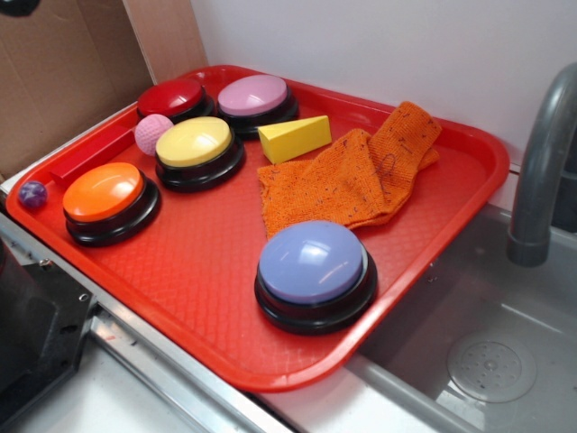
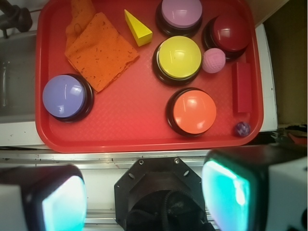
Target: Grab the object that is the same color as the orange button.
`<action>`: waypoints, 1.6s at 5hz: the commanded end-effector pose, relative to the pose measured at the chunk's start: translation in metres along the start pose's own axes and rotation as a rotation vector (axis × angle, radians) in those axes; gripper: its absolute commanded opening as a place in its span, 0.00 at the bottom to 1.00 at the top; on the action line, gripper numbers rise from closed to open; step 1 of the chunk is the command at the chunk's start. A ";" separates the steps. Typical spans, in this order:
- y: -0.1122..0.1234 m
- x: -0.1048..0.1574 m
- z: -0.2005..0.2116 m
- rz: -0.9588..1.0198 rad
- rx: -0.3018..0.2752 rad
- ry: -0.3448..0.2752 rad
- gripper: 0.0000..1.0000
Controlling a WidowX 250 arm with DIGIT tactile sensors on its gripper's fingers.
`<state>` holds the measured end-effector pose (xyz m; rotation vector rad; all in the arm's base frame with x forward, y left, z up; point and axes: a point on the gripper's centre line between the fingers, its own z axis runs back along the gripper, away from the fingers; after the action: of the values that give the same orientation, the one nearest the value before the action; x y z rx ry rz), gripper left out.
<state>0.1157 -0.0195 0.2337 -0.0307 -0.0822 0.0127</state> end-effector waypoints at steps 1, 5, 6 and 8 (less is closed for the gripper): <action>0.000 0.000 0.000 0.000 0.000 0.000 1.00; -0.041 0.147 -0.103 0.242 0.015 -0.091 1.00; -0.046 0.174 -0.135 0.332 0.101 -0.070 1.00; -0.052 0.205 -0.192 0.384 0.189 -0.100 1.00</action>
<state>0.3241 -0.0764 0.0411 0.1747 -0.1081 0.4060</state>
